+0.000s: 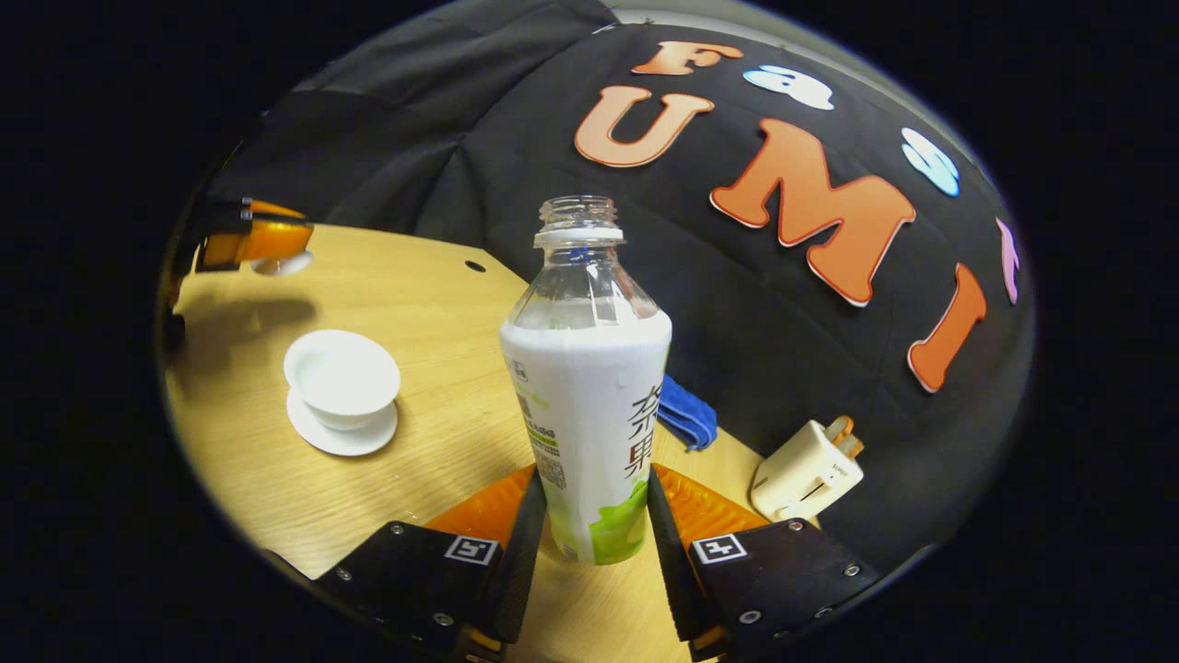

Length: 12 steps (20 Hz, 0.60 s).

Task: Open the teacup lid with one hand, grasp the water bottle and pour water into the teacup with the other hand; after pouring, place the water bottle on the coaster and then close the teacup lid.

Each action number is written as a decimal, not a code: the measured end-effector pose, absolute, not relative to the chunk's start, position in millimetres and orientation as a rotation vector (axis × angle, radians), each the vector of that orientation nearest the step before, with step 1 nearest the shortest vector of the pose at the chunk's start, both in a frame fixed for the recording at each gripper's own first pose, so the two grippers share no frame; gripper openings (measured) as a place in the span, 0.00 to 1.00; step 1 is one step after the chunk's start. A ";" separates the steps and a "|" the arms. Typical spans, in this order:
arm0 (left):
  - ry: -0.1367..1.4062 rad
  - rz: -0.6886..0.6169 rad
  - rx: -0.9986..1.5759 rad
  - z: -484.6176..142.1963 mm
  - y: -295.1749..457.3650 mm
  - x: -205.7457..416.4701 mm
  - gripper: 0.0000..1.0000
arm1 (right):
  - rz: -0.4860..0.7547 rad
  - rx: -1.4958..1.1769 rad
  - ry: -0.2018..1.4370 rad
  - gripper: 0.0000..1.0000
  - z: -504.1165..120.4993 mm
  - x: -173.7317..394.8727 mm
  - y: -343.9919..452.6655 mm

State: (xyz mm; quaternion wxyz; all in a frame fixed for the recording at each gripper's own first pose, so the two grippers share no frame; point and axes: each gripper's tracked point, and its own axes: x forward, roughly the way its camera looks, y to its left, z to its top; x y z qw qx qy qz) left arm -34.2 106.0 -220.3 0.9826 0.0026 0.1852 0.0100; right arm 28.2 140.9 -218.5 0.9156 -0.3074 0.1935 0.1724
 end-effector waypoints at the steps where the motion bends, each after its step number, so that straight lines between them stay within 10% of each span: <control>1: 0.369 0.021 0.004 -219.8 107.2 -34.3 0.29 | 0.346 -0.685 0.382 0.62 -218.0 32.2 139.7; 12: 0.375 0.023 -0.007 -228.3 122.0 -43.3 0.29 | 0.374 -1.159 0.184 0.62 -202.7 50.9 159.0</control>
